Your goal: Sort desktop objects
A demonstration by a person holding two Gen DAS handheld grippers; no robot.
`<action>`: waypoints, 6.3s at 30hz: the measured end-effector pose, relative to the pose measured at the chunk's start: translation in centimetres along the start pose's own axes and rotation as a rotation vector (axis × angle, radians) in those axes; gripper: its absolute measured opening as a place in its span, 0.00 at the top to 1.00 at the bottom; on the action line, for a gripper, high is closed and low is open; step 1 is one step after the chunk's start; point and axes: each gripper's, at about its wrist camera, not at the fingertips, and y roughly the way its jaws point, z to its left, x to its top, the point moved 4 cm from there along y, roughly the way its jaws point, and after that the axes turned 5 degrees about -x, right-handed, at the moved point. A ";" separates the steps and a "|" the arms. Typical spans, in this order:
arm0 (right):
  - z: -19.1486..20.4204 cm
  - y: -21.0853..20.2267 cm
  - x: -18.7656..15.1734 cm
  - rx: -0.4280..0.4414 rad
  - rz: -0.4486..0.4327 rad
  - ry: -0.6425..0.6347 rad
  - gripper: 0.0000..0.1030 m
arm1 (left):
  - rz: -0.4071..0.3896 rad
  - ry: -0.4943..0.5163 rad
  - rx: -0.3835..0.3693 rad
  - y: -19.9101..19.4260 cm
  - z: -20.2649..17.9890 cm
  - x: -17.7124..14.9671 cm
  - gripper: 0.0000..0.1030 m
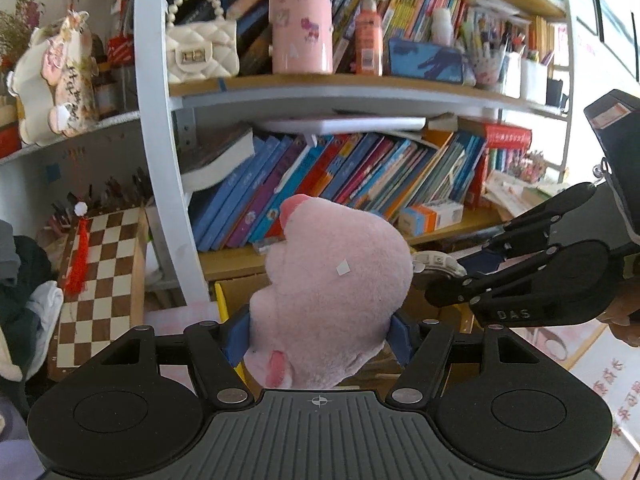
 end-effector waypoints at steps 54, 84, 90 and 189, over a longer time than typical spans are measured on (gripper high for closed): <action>-0.4 5.1 0.2 -0.011 0.105 -0.092 0.37 | 0.162 0.203 0.094 5.0 -0.5 -1.7 0.11; 4.4 -9.2 -9.1 -0.137 0.055 0.132 0.16 | 0.073 0.138 0.061 -8.8 -1.6 -6.8 0.05; 6.6 -10.4 -12.1 -0.150 0.089 0.195 0.14 | 0.090 0.141 0.043 -10.3 -1.9 -8.7 0.05; 11.2 -0.6 -13.8 0.094 0.211 0.206 0.44 | 0.378 0.147 -0.117 -2.1 -6.1 -16.0 0.45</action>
